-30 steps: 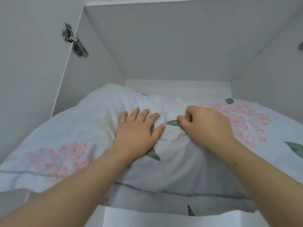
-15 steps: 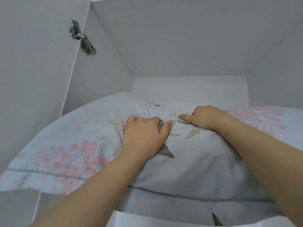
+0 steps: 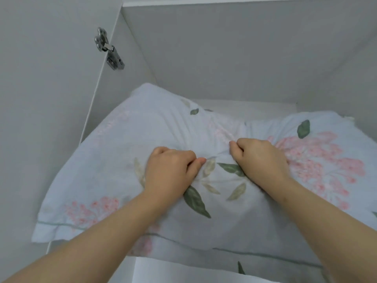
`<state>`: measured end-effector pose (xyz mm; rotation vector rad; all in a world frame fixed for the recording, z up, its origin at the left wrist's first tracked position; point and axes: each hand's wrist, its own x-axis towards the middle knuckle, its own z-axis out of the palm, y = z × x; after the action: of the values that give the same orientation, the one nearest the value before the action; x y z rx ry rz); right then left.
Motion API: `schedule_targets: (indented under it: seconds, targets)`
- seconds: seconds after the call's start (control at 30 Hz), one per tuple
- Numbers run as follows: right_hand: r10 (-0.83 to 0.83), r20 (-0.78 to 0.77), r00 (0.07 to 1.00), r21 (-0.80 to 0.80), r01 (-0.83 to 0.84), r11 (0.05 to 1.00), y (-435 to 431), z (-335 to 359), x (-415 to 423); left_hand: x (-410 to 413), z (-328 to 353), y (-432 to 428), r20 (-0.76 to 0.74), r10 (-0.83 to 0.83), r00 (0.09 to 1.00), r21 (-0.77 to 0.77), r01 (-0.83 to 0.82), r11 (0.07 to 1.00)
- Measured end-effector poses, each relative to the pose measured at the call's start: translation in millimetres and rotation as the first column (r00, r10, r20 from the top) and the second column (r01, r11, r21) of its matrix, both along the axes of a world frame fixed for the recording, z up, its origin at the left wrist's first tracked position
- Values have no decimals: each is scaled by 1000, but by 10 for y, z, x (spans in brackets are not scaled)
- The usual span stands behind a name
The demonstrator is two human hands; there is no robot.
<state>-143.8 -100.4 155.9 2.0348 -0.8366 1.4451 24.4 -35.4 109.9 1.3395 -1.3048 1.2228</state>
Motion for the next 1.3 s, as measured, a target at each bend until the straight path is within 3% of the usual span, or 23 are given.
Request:
schedule_targets:
  seconds: [0.1,0.17,0.3,0.43,0.5,0.57,0.67,0.8,0.97,1.1,1.3]
  targets:
    - [-26,-16,1000,-79,25,997,193,-33,-52,-25,132,156,118,113,987,-144,-95,985]
    - [-51,-22,998,-139,47,989,242,-82,-50,-26,190,171,160,191,969,-106,-176,979]
    - [-127,44,991,-435,133,891,207,-259,-80,30,267,118,190,278,942,-54,-273,961]
    - [-181,78,980,-500,195,844,182,-215,-88,74,213,12,243,317,917,-75,-308,948]
    - [-209,117,971,-460,240,855,264,-27,-68,128,182,-100,265,329,906,-150,-298,943]
    - [-222,119,968,-308,249,918,316,246,-62,200,156,-223,285,285,915,-250,-216,944]
    - [-329,16,944,-23,329,944,246,558,-70,256,123,-306,267,185,946,-344,-85,935]
    - [-342,-174,923,161,369,915,44,549,-7,295,79,-322,222,125,967,-425,-19,905]
    - [-353,-209,912,168,389,906,-9,396,103,345,-58,-330,230,30,973,-435,75,897]
    - [-269,-130,954,198,291,936,154,281,133,361,-204,-321,231,-15,973,-457,122,881]
    - [-163,26,986,8,163,987,595,0,2,170,-462,-87,159,-75,984,-438,139,888]
